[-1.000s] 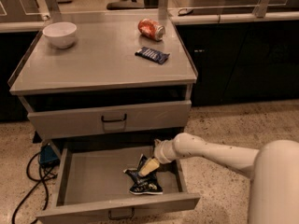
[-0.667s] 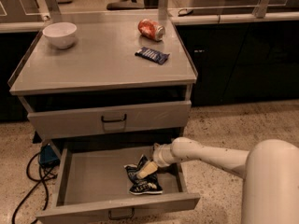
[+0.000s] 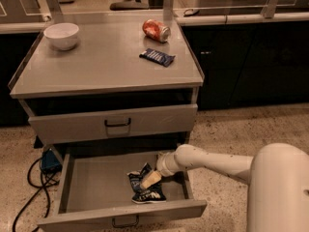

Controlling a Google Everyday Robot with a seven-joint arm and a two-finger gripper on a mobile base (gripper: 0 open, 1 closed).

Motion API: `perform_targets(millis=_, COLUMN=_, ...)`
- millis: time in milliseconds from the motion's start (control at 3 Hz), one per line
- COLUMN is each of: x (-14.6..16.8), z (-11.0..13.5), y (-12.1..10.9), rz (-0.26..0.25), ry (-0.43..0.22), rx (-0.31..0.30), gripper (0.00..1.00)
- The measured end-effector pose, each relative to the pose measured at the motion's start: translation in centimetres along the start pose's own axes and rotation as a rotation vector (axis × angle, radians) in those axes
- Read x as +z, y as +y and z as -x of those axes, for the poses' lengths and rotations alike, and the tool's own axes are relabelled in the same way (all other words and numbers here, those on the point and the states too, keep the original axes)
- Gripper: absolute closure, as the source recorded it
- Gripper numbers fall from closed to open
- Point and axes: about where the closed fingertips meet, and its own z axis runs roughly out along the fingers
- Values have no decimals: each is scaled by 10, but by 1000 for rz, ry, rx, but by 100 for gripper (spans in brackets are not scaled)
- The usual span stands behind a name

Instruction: Pick blue chip bag from middle drawer and place on counter

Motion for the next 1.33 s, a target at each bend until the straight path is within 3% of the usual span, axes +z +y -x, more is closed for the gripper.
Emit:
perform_targets(millis=333, x=1, z=-1, y=1, rz=2, ry=2, rx=1, gripper=0)
perform_targets(millis=667, x=1, z=-1, y=1, rz=2, ry=2, rx=1, gripper=18)
perform_targets(millis=1333, x=1, z=-1, y=1, rz=2, ry=2, rx=1, gripper=64)
